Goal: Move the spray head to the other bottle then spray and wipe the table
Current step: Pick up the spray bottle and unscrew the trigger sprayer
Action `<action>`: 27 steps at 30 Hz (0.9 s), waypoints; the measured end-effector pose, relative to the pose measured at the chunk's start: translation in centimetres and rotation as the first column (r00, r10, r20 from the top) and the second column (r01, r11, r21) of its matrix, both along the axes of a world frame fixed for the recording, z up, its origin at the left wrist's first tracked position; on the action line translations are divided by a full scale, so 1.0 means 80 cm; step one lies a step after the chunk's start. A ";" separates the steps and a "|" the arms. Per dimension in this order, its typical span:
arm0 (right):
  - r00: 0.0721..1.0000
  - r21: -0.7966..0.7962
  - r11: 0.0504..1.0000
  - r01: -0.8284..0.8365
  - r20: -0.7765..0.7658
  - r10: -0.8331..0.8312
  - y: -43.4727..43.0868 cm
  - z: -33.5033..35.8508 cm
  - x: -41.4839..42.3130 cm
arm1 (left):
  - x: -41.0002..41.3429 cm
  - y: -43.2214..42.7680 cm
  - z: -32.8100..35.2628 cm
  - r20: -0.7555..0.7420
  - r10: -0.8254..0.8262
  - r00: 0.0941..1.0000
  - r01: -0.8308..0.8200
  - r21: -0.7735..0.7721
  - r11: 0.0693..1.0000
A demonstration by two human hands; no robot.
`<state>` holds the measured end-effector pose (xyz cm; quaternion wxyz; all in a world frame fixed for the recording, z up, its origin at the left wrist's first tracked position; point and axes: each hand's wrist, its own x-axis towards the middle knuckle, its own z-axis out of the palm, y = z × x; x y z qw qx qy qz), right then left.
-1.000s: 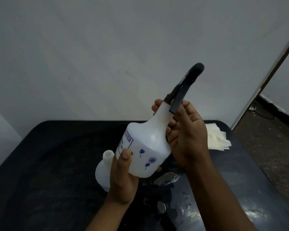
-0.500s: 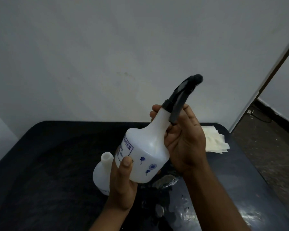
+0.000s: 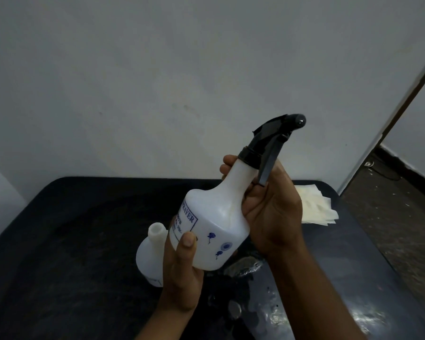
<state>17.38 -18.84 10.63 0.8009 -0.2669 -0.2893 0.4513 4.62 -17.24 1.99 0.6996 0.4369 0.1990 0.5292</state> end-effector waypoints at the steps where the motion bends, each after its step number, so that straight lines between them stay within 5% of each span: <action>1: 1.000 -0.009 1.000 0.005 -0.002 -0.005 0.000 -0.001 0.000 | 0.000 0.000 -0.001 -0.002 0.000 1.000 0.000 -0.005 1.000; 27: 0.994 -0.019 0.998 -0.063 -0.088 0.061 0.001 -0.005 0.002 | 0.000 0.000 0.002 0.007 0.018 1.000 -0.018 -0.014 1.000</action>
